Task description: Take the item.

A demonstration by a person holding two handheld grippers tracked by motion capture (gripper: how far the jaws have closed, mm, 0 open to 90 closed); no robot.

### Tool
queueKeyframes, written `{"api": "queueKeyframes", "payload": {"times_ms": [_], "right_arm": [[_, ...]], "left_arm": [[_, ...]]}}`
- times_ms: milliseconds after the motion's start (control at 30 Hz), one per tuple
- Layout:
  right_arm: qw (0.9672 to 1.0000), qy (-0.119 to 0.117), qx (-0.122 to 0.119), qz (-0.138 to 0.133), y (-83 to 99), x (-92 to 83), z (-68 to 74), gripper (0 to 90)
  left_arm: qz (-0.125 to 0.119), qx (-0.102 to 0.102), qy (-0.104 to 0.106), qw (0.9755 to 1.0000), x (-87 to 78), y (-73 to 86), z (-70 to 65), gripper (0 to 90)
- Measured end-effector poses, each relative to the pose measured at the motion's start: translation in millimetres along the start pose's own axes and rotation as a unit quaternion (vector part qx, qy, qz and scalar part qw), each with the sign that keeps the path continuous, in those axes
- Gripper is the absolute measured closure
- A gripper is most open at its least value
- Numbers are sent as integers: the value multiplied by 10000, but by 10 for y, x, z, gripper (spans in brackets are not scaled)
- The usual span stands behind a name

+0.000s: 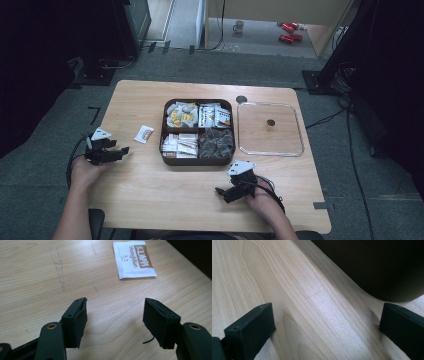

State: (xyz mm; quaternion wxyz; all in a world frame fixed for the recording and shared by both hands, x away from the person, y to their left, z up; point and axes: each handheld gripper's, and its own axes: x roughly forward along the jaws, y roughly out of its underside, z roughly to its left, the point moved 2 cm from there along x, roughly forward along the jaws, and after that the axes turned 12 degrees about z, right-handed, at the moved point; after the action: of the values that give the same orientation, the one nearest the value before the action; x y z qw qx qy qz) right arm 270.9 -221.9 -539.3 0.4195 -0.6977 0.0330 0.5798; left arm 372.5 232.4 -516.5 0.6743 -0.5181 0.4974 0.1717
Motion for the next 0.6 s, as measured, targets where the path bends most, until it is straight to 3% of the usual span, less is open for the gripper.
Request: {"api": "queueKeyframes", "payload": {"times_ms": [33, 200, 400, 600], "right_arm": [[10000, 1, 0, 0, 0, 0, 0, 0], [10000, 1, 0, 1, 1, 0, 1, 0], [10000, 1, -2, -1, 1, 0, 1, 0], [10000, 1, 2, 0, 1, 0, 1, 0]], "left_arm": [[131, -19, -54, 9999, 27, 18, 10, 361], [78, 0, -160, 9998, 33, 38, 26, 353], [-345, -25, -201, 9992, 88, 109, 29, 264], [-338, -67, -227, 9991, 95, 99, 21, 249]]}}
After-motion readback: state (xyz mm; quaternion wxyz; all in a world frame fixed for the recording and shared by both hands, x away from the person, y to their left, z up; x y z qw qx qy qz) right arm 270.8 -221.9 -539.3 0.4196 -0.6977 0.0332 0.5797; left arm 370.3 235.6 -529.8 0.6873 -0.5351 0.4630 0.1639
